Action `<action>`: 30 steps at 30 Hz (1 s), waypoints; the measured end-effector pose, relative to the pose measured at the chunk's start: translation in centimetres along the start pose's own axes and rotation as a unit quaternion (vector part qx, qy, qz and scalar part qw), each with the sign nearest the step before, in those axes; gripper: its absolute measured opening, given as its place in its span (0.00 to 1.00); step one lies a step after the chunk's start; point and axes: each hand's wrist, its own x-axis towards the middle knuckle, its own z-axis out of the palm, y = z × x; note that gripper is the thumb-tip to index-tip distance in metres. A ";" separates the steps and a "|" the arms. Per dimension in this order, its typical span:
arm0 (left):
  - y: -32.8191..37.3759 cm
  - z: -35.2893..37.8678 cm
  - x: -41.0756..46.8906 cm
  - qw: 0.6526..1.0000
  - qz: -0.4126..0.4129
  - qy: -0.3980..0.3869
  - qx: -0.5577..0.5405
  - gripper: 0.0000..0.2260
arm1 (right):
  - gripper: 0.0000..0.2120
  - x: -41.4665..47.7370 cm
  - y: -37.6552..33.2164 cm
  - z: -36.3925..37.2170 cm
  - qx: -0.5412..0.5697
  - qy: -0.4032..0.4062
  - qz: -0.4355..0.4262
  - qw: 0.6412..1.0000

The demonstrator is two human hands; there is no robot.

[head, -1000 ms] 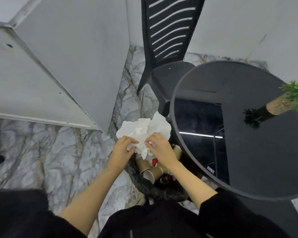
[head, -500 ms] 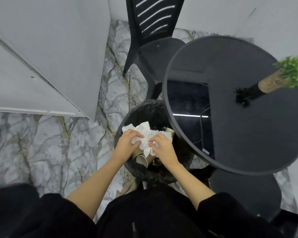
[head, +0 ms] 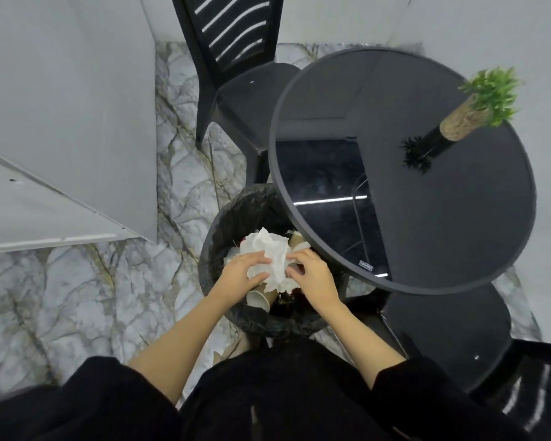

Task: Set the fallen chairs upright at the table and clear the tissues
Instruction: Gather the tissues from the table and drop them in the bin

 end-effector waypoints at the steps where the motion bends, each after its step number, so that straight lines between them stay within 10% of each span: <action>1: 0.1 -0.1 0.0 1.000 0.002 -0.003 -0.001 0.13 | 0.12 0.0 -0.1 -0.2 0.002 0.001 -0.001 1.000; 20: 4.1 -1.5 0.1 0.996 0.076 0.055 0.001 0.09 | 0.10 -2.4 -1.2 -6.2 0.041 0.085 -0.115 0.989; 30: 12.5 -1.6 5.5 0.972 0.205 0.103 0.041 0.12 | 0.11 0.3 2.6 -15.6 0.073 0.210 -0.041 0.974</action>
